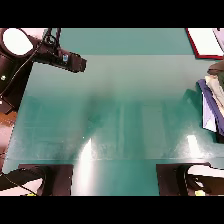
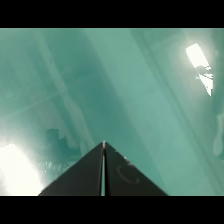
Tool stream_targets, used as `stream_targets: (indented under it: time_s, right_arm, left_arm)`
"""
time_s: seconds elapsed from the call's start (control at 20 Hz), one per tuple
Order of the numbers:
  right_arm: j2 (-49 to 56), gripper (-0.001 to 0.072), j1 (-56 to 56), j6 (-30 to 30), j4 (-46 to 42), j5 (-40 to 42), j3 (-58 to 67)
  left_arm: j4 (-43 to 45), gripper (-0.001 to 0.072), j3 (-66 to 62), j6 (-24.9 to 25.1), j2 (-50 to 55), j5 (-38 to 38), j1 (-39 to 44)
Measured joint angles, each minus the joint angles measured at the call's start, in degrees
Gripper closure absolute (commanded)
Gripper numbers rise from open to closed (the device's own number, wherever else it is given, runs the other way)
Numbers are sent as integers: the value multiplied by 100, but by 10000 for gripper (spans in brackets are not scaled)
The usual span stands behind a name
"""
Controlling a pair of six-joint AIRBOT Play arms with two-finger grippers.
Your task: Fold the shirts.
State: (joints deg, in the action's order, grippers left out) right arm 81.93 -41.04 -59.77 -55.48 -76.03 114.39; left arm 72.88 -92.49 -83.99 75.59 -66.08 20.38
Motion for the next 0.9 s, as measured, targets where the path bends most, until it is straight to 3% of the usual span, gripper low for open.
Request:
stream_targets:
  time_s: [0.3,0.5,0.55,0.65,0.7,0.75,0.9]
  right_arm:
    - [-898,693,-809,-820,-1694,-586,-1493]
    - [-1296,689,-1460,-1029,-2155,-656,-2704]
    - [-1353,631,-1606,-1067,-2225,-654,-2970]
    - [-1416,261,-1847,-1117,-2350,-603,-3405]
    - [-1434,136,-1954,-1139,-2378,-546,-3571]
    - [-1449,110,-2044,-1158,-2380,-472,-3724]
    - [-1471,122,-2354,-1202,-2393,-321,-3873]
  left_arm:
    - [-2,682,0,138,0,-177,2]
    - [0,682,0,177,0,-232,2]
    - [0,682,0,179,0,-238,2]
    - [0,682,0,184,0,-245,2]
    - [-2,682,0,186,0,-247,2]
    - [0,681,0,190,0,-247,2]
    - [0,681,0,195,0,-249,2]
